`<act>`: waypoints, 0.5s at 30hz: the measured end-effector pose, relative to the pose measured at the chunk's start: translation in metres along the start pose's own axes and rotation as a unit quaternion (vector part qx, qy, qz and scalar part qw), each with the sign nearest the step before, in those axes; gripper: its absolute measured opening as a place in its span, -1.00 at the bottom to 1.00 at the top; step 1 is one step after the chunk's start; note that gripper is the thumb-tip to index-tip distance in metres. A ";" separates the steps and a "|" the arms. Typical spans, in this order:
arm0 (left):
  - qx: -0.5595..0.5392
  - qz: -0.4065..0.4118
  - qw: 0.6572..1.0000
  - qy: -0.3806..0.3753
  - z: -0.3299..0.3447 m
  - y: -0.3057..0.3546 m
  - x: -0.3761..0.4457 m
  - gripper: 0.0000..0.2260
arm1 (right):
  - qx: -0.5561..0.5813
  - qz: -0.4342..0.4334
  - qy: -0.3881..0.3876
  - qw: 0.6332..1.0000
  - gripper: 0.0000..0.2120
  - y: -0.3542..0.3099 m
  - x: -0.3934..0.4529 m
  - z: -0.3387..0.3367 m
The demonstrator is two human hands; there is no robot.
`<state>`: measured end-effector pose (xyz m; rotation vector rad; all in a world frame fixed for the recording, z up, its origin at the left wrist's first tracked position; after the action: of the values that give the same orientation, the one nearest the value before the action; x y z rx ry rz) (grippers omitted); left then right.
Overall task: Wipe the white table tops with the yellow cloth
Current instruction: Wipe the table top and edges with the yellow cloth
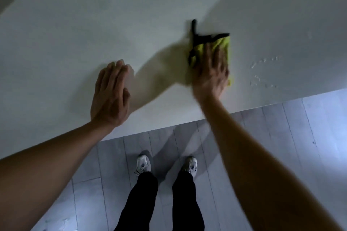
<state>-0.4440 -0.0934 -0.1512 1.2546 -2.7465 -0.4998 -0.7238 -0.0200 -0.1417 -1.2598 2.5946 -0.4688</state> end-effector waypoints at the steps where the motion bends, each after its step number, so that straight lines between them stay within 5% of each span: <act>1: 0.002 -0.001 1.000 -0.004 0.000 0.000 0.000 -0.45 | 0.017 -0.043 0.004 0.999 -0.48 -0.018 -0.023 0.009; 4: 0.003 0.003 1.000 -0.010 0.000 0.000 0.001 -0.42 | 0.032 -0.169 -0.041 0.984 -0.47 -0.070 -0.092 0.031; 9: 0.035 -0.005 0.999 -0.012 0.000 0.001 -0.002 -0.43 | -0.028 -0.241 -0.122 0.962 -0.43 -0.068 -0.102 0.033; 15: 0.041 -0.073 0.996 0.000 0.001 0.027 0.005 -0.45 | -0.044 -0.130 -0.072 0.988 -0.44 0.069 -0.059 -0.014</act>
<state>-0.4676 -0.0804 -0.1439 1.4817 -2.7138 -0.4017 -0.7428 0.0695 -0.1513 -1.6084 2.3661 -0.2951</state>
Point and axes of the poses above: each hand's wrist, its own x-axis towards the middle knuckle, its own z-axis out of the palm, y = z × x, the point moved 5 cm from there along x, towards the middle knuckle, and after that the axes turned 12 degrees about -y, right-handed, at the moved point
